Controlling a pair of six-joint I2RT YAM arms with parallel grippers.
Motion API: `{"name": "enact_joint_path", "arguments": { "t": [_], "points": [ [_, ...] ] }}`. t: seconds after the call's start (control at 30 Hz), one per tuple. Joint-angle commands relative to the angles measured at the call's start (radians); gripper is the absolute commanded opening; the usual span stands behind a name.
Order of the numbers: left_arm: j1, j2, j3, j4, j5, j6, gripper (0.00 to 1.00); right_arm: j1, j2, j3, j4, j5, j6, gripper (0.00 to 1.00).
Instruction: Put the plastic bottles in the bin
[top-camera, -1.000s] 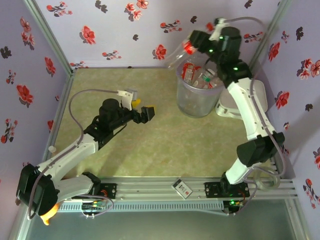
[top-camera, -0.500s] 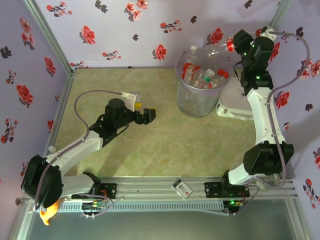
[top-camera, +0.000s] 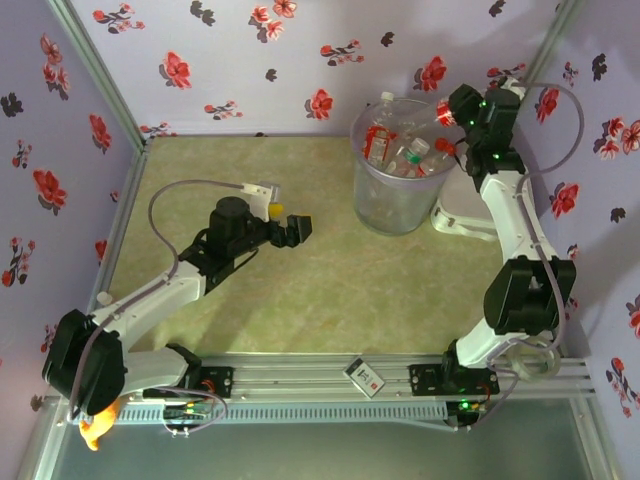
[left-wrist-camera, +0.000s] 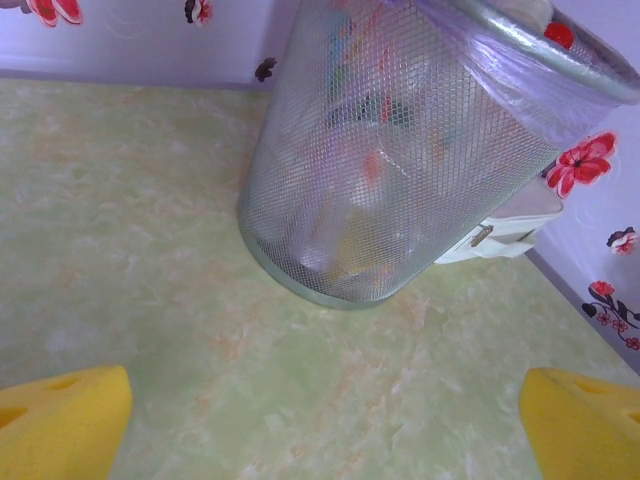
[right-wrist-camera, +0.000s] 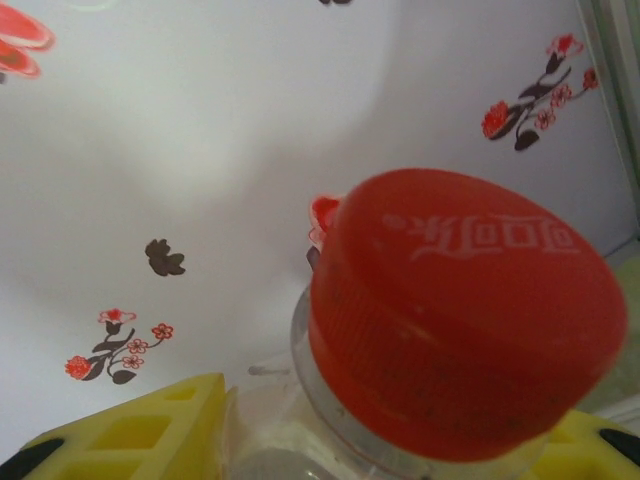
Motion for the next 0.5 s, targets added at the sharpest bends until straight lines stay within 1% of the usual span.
{"name": "enact_joint_path", "arguments": {
  "t": [0.0,0.13,0.37,0.43,0.47],
  "points": [
    [0.007,0.016,-0.010,0.050,0.007,-0.022,1.00,0.033,0.003,-0.028,0.023,-0.026,0.001,0.35],
    [0.007,0.029,-0.013,0.080,0.014,-0.040,1.00,0.069,0.015,-0.073,0.038,-0.010,-0.008,0.35],
    [0.007,0.034,-0.013,0.089,0.021,-0.046,1.00,0.088,0.020,-0.155,0.081,0.003,0.023,0.36],
    [0.007,0.034,-0.011,0.084,0.020,-0.043,1.00,0.087,0.015,-0.158,0.084,0.003,0.024,0.39],
    [0.007,0.033,-0.011,0.080,0.020,-0.042,1.00,0.088,0.015,-0.155,0.079,-0.003,0.024,0.42]
  ]
}}
